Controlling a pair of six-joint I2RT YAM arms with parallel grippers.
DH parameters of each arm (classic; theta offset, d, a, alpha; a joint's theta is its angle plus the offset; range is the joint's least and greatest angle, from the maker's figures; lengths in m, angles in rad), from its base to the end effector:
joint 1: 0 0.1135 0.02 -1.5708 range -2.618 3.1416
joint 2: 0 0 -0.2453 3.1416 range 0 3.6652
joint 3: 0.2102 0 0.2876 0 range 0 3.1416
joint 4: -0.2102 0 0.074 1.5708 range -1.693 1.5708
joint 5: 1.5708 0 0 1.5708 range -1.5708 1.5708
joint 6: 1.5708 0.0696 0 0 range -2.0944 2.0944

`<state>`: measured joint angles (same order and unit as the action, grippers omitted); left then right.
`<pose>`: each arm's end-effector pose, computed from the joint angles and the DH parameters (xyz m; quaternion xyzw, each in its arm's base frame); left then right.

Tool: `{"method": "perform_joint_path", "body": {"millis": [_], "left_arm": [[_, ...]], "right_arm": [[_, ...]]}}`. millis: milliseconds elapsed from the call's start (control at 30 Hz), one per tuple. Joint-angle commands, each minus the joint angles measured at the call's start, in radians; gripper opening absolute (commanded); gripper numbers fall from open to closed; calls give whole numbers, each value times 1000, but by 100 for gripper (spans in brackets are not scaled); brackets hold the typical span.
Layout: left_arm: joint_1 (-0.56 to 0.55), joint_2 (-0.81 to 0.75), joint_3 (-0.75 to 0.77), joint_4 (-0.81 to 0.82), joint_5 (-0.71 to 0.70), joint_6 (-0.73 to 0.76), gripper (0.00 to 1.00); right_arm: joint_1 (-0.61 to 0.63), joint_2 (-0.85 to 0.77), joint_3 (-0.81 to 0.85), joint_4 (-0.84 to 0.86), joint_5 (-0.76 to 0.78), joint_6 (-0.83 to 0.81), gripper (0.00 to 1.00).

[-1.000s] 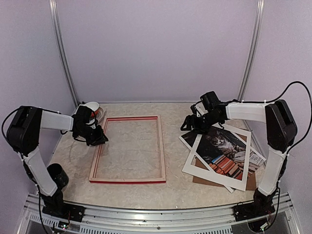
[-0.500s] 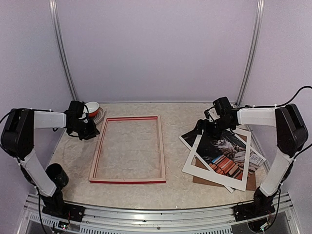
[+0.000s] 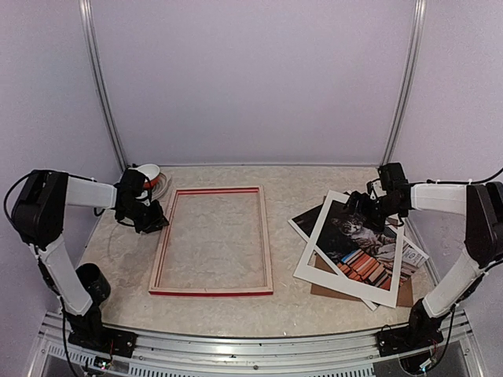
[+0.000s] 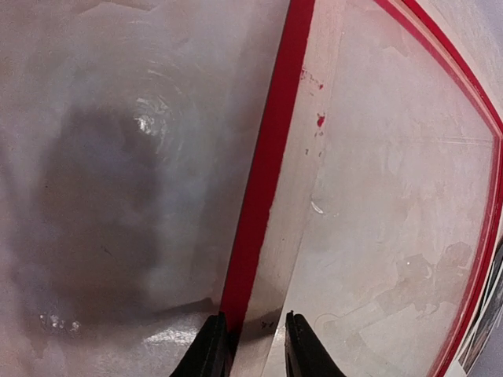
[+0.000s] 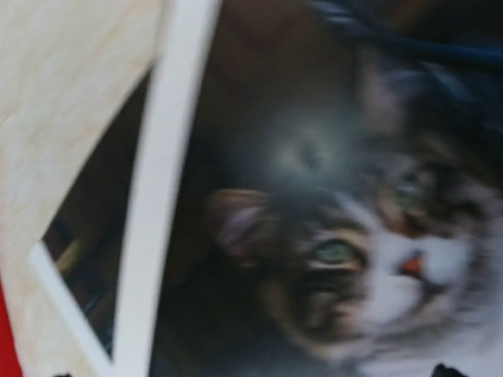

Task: Put the photo into the frame
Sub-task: Move the frame body to the center of the board, then pick up the mat board from the photo.

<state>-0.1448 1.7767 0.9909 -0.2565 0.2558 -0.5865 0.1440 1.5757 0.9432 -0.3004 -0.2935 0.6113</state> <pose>0.3761 -0.0726 0.0750 -0.1772 0.9414 -0.2076 0.1979 0.3606 0.0726 0.1280 0.1729 0.9244 0.2434 0.2371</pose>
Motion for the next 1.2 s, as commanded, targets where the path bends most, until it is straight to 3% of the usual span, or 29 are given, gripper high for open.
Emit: {"method": "perform_joint_path", "body": {"millis": [0,333,533,667,867,1167], "left_arm": [[-47,39,48,14,35,-12,26],[-24,3,127,-8,-4,-22,30],[-120,-20,310,-83,-61,22,37],[-217,63,466,-140,-34,58,43],[-362,239,721,-210,45,115,44],[-484,439,929,-206,208,146,45]], "right_arm": [[-61,-21,-42,22,2,68,99],[-197,-79,-106,13,119,144,99],[-285,-87,-97,25,159,164,99],[-317,-77,-59,5,183,156,99],[-342,-118,-51,-38,257,146,99],[-342,-183,-85,-157,321,153,99]]}}
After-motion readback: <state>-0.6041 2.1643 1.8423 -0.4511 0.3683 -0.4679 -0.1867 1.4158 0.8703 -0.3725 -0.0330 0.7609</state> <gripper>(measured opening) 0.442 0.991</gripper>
